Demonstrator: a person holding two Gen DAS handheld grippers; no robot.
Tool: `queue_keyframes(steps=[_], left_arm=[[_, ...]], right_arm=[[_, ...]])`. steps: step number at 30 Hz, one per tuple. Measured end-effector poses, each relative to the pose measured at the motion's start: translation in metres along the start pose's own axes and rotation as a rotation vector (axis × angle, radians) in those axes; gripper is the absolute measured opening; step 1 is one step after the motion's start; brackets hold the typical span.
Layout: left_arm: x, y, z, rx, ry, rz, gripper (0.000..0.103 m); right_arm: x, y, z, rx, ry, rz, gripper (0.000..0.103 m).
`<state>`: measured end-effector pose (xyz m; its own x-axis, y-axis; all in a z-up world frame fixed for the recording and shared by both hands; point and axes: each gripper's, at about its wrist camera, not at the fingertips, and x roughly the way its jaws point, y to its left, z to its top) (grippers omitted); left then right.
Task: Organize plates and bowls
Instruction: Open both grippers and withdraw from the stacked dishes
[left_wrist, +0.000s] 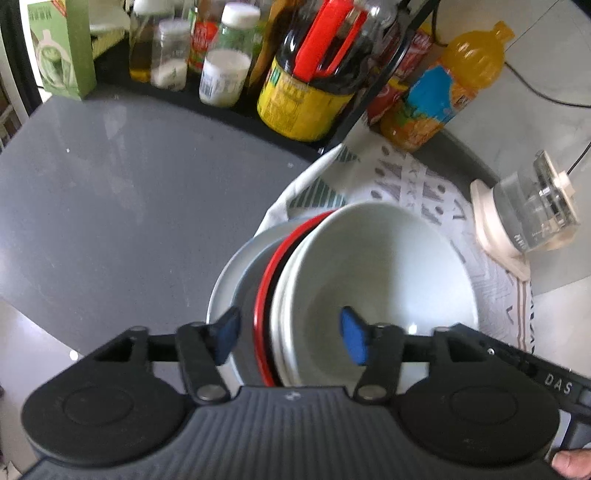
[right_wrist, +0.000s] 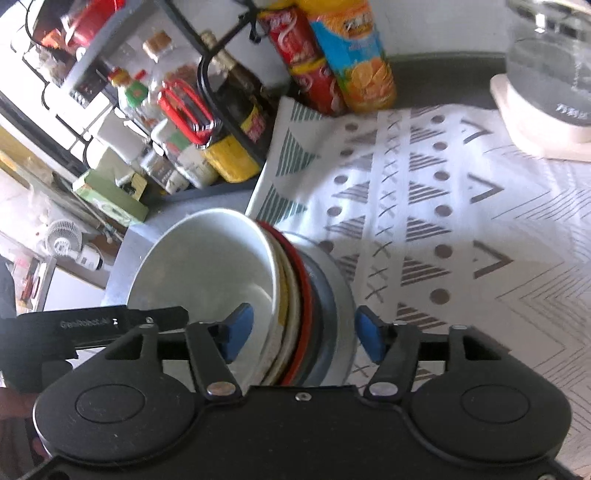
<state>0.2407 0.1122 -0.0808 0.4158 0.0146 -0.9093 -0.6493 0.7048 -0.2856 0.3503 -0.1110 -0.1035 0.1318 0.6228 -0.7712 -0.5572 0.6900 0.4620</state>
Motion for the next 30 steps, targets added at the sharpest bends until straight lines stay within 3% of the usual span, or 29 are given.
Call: queue_keyframes(steps=[3,7,15,19,30], left_arm=[[-0.012,-0.005,-0.001,-0.012,-0.030,-0.007,0.066],[-0.030,-0.017,-0.005,0.008,-0.078,0.027,0.074],[-0.057,-0.043,-0.010,0.069,-0.138,0.014,0.083],[-0.064,-0.050,-0.007,0.096,-0.150,0.012,0.085],[-0.085,-0.044,-0.002,0.227,-0.172,-0.108,0.097]], right_arm=[[-0.013,-0.007,-0.002,0.010,-0.032,-0.009,0.076],[-0.029,-0.014,-0.004,0.008,-0.078,-0.019,0.080],[-0.063,-0.022,-0.007,0.019,-0.189,-0.053,0.097],[-0.080,-0.026,-0.011,0.045,-0.244,-0.092,0.101],[-0.119,-0.015,-0.037,0.121,-0.413,-0.249,0.103]])
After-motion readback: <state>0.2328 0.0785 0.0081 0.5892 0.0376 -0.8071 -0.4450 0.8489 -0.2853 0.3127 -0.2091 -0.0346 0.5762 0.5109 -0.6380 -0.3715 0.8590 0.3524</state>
